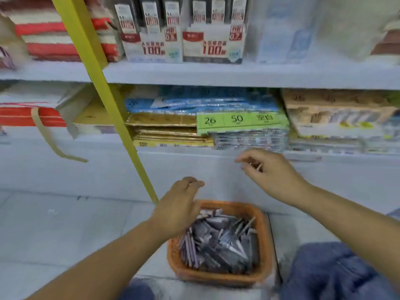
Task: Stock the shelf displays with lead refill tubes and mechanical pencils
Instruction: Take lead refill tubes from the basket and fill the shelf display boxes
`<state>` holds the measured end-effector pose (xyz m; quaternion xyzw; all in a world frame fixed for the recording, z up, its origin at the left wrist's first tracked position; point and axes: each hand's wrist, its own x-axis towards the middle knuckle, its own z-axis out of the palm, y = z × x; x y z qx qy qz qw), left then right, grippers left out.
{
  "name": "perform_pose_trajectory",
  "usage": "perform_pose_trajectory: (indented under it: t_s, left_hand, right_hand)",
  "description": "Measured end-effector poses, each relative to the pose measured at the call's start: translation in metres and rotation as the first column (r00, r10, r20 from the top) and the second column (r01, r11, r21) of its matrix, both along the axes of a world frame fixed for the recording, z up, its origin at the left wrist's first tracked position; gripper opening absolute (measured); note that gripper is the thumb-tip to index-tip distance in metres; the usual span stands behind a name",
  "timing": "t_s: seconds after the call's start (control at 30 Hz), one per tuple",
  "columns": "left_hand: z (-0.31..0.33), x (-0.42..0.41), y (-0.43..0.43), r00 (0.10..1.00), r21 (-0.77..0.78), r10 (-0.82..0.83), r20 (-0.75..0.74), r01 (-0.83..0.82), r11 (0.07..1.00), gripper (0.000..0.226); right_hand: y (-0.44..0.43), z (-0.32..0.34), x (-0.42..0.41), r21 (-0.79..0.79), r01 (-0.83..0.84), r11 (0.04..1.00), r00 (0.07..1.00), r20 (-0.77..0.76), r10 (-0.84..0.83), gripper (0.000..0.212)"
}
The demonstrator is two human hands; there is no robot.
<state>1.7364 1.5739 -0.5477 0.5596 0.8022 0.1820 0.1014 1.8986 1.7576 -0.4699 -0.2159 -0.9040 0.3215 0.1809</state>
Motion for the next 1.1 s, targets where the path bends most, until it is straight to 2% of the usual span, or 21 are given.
perform_pose_trajectory:
  t_s: [0.07, 0.2, 0.33, 0.47, 0.6, 0.7, 0.8, 0.97, 1.03, 1.1]
  left_hand:
    - [-0.050, 0.002, -0.015, 0.995, -0.128, 0.054, 0.082, -0.043, 0.991, 0.047]
    - [-0.132, 0.013, -0.032, 0.938, -0.339, 0.249, 0.239, -0.159, 0.927, 0.049]
    - [-0.185, 0.024, -0.041, 0.854, -0.438, 0.394, 0.340, -0.227, 0.870, 0.052]
    - [-0.213, 0.034, -0.037, 0.814, -0.472, 0.461, 0.355, -0.270, 0.839, 0.044]
    - [-0.230, 0.047, -0.028, 0.765, -0.533, 0.503, 0.402, -0.252, 0.808, 0.055]
    - [-0.239, 0.055, -0.016, 0.693, -0.512, 0.551, 0.465, -0.297, 0.806, 0.062]
    - [-0.244, 0.061, -0.003, 0.663, -0.521, 0.607, 0.439, -0.363, 0.773, 0.063]
    - [-0.244, 0.071, 0.005, 0.580, -0.481, 0.696, 0.424, -0.507, 0.715, 0.036]
    - [-0.242, 0.074, 0.002, 0.481, -0.463, 0.724, 0.494, -0.559, 0.688, 0.032]
    - [-0.239, 0.074, -0.001, 0.307, -0.469, 0.743, 0.594, -0.619, 0.630, 0.040]
  right_hand:
    - [-0.003, -0.071, 0.007, -0.120, 0.064, 0.991, 0.979, 0.201, -0.039, 0.016]
    - [-0.016, -0.185, 0.020, -0.227, 0.174, 0.958, 0.879, 0.475, -0.047, 0.022]
    - [-0.031, -0.250, 0.031, -0.352, 0.219, 0.910, 0.772, 0.633, 0.060, 0.023]
    - [-0.037, -0.286, 0.027, -0.324, 0.176, 0.930, 0.692, 0.712, 0.117, 0.048]
    - [-0.039, -0.307, 0.021, -0.292, 0.190, 0.937, 0.666, 0.740, 0.095, 0.057]
    - [-0.038, -0.313, 0.021, -0.303, 0.187, 0.935, 0.636, 0.762, 0.120, 0.051]
    - [-0.037, -0.315, 0.025, -0.284, 0.156, 0.946, 0.660, 0.742, 0.114, 0.036]
    - [-0.042, -0.314, 0.032, -0.363, 0.211, 0.908, 0.694, 0.710, 0.122, 0.031]
    - [-0.040, -0.314, 0.034, -0.421, 0.248, 0.873, 0.688, 0.711, 0.147, 0.039]
    - [-0.038, -0.312, 0.034, -0.457, 0.260, 0.851, 0.683, 0.710, 0.172, 0.052]
